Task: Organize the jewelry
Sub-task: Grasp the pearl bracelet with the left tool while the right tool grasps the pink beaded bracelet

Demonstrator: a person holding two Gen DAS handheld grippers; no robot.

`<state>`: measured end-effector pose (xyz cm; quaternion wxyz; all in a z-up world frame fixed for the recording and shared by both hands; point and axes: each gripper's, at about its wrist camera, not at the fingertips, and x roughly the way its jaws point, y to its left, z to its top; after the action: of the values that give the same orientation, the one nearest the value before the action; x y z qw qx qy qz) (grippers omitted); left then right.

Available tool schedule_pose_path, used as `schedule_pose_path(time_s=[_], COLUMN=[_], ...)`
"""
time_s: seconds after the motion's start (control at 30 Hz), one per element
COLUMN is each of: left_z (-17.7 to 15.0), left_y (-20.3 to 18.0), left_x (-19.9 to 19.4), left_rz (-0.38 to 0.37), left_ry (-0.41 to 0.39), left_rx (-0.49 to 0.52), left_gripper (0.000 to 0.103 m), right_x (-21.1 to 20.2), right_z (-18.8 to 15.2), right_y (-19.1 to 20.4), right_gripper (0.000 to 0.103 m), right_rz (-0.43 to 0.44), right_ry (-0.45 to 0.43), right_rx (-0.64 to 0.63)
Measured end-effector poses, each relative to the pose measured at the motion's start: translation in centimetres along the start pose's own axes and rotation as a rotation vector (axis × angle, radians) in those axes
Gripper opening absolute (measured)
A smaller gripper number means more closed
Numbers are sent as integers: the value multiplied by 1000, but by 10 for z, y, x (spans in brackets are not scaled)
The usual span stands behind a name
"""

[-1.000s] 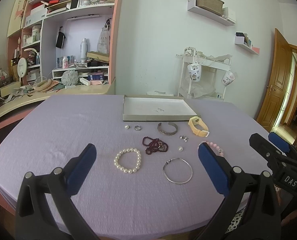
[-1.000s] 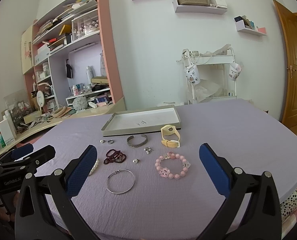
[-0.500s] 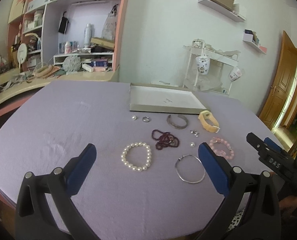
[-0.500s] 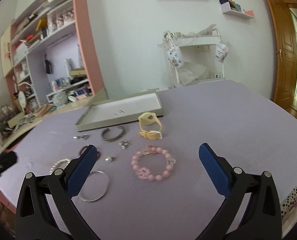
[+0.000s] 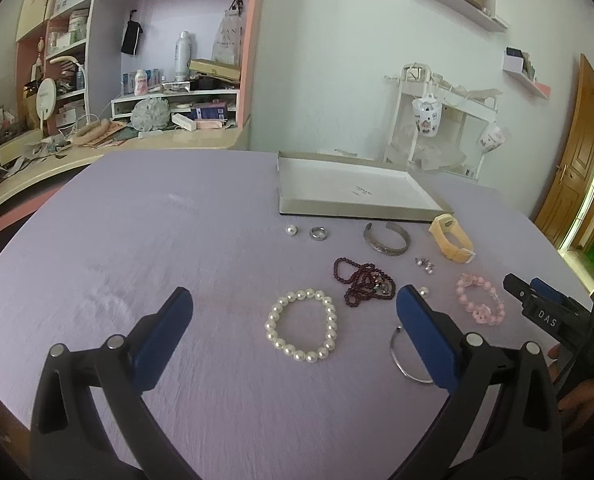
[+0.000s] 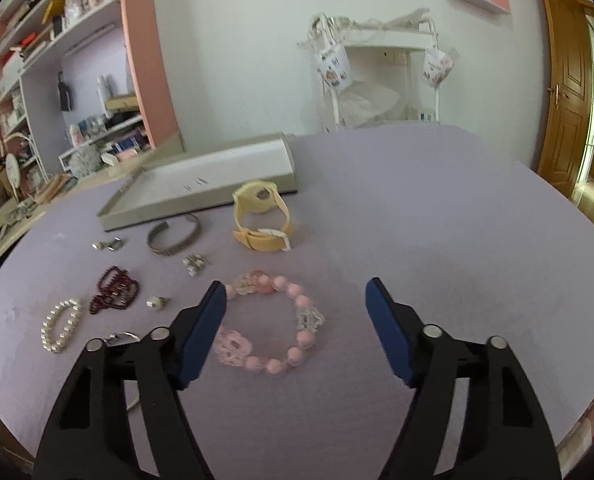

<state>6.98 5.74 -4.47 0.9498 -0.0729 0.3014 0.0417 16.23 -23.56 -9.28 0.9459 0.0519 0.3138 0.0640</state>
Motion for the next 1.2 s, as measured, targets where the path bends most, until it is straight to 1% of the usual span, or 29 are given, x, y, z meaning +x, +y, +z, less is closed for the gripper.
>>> schedule_pose_path(time_s=[0.13, 0.17, 0.27, 0.4, 0.57, 0.6, 0.63, 0.67, 0.73, 0.8, 0.9, 1.03, 1.1, 1.2], left_z=[2, 2, 3, 2, 2, 3, 3, 3, 3, 2, 1, 0, -1, -2], left_y=[2, 3, 5, 7, 8, 8, 8, 8, 8, 7, 8, 13, 15, 13], left_x=[13, 17, 27, 36, 43, 44, 44, 46, 49, 53, 58, 68, 72, 77], left_rz=[13, 17, 19, 19, 17, 16, 16, 16, 13, 15, 17, 19, 15, 13], left_ry=[15, 24, 46, 63, 74, 74, 74, 76, 82, 94, 108, 141, 154, 172], left_rx=[6, 8, 9, 8, 16, 18, 19, 23, 27, 32, 30, 6, -6, 10], left_gripper=[101, 101, 101, 101, 101, 101, 101, 101, 101, 101, 98, 90, 88, 80], right_x=[15, 20, 27, 34, 38, 38, 39, 39, 38, 38, 35, 32, 31, 30], right_z=[2, 3, 2, 2, 2, 2, 3, 4, 4, 3, 3, 3, 2, 1], right_y=[-1, -1, 0, -1, 2, 3, 2, 3, 5, 7, 2, -6, -7, -7], right_gripper=[65, 61, 56, 54, 52, 49, 41, 31, 19, 19, 19, 19, 19, 19], right_rz=[-22, -24, -24, -35, -57, -64, -69, -74, -81, -87, -69, -38, -30, -18], right_ry=[61, 88, 131, 190, 213, 214, 213, 211, 213, 218, 225, 229, 228, 221], right_rx=[-18, -21, -25, -29, -56, -61, -62, -66, -87, -97, -70, -16, -4, -3])
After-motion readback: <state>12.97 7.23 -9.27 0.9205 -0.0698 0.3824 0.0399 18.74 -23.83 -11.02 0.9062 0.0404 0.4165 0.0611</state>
